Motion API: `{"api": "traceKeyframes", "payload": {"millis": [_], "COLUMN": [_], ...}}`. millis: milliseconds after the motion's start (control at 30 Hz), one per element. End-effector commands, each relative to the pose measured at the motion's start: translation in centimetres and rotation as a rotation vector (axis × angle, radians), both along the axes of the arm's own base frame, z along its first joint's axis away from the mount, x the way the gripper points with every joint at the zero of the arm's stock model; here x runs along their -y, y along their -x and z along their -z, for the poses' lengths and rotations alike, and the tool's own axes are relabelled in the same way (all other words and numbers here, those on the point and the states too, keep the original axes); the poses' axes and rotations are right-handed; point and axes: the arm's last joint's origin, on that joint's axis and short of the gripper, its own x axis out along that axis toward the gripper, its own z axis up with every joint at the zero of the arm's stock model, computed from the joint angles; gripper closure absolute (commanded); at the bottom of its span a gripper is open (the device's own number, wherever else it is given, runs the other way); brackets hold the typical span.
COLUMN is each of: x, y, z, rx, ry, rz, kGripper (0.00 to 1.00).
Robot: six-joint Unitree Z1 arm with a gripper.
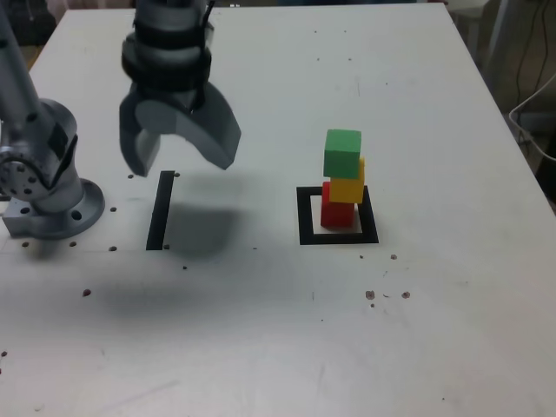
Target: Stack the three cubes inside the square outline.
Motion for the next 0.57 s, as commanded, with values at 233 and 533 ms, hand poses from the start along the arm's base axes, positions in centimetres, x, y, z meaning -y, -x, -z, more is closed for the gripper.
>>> {"api": "traceKeyframes", "payload": {"millis": [233, 533], "x": [-0.1, 0.0], "y": [1.6, 2.5], "z": [0.9, 1.0], "rx": [-0.042, -0.026], "ry": [0.003, 0.015], "rz": [-0.002, -0.005], "kGripper": [0.01, 0.01]}}
